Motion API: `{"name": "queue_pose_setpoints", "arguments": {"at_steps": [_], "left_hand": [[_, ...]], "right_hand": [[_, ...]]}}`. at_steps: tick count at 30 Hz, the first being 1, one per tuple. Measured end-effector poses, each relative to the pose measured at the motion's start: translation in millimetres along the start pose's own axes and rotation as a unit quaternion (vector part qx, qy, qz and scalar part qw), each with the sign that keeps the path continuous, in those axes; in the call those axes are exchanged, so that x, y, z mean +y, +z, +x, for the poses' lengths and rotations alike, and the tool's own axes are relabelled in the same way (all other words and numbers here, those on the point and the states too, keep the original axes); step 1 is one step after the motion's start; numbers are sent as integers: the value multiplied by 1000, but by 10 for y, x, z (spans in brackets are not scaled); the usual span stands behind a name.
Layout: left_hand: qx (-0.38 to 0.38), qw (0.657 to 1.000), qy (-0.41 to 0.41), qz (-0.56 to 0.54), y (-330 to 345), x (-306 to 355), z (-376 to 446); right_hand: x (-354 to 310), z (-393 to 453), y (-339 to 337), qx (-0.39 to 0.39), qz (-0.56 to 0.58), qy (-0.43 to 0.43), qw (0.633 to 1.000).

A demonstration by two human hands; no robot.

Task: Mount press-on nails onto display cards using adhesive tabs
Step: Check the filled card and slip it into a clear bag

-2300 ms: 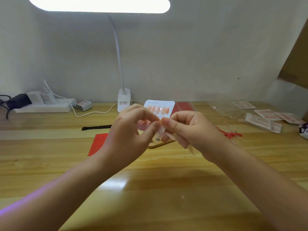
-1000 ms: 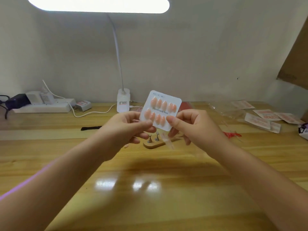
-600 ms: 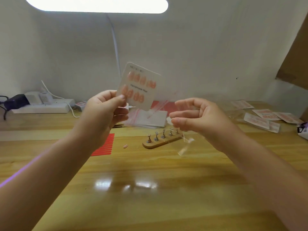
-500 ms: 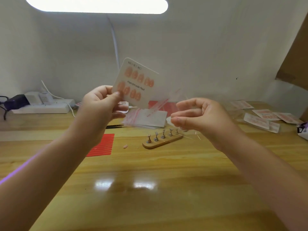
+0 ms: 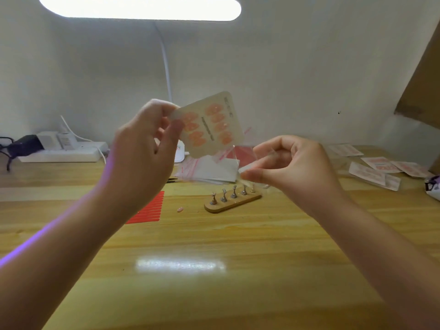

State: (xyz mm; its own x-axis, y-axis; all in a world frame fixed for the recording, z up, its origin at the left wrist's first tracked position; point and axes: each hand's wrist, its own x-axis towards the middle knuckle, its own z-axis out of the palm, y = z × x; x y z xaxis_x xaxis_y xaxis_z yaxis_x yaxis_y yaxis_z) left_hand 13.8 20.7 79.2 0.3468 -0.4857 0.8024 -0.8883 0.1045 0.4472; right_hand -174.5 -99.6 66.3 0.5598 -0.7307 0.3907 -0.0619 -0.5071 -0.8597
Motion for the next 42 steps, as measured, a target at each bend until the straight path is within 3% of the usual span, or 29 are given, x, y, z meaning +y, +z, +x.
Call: {"name": "queue_pose_setpoints", "arguments": {"at_steps": [4,8,14,22,30,42], "left_hand": [[30,997,-58,-49,-10,-29,33],[4,998,-48,-31,-16,-34,50],[-37,989,141,-13,-109,-95,76],[-55,932,343,103,-104,-220,72],[5,914,368,173,-57,-213,1],[7,915,374,152,66,-159,-106]], "right_hand": [[14,16,-7,19,-4,-37,999],[10,-7,4,55,-157,-146,975],[49,2,-11,160,-316,-270,895],[163,44,-13,169,-368,-422,811],[202,64,-9,135,-337,-455,813],[225,58,28,140,-296,-477,815]]}}
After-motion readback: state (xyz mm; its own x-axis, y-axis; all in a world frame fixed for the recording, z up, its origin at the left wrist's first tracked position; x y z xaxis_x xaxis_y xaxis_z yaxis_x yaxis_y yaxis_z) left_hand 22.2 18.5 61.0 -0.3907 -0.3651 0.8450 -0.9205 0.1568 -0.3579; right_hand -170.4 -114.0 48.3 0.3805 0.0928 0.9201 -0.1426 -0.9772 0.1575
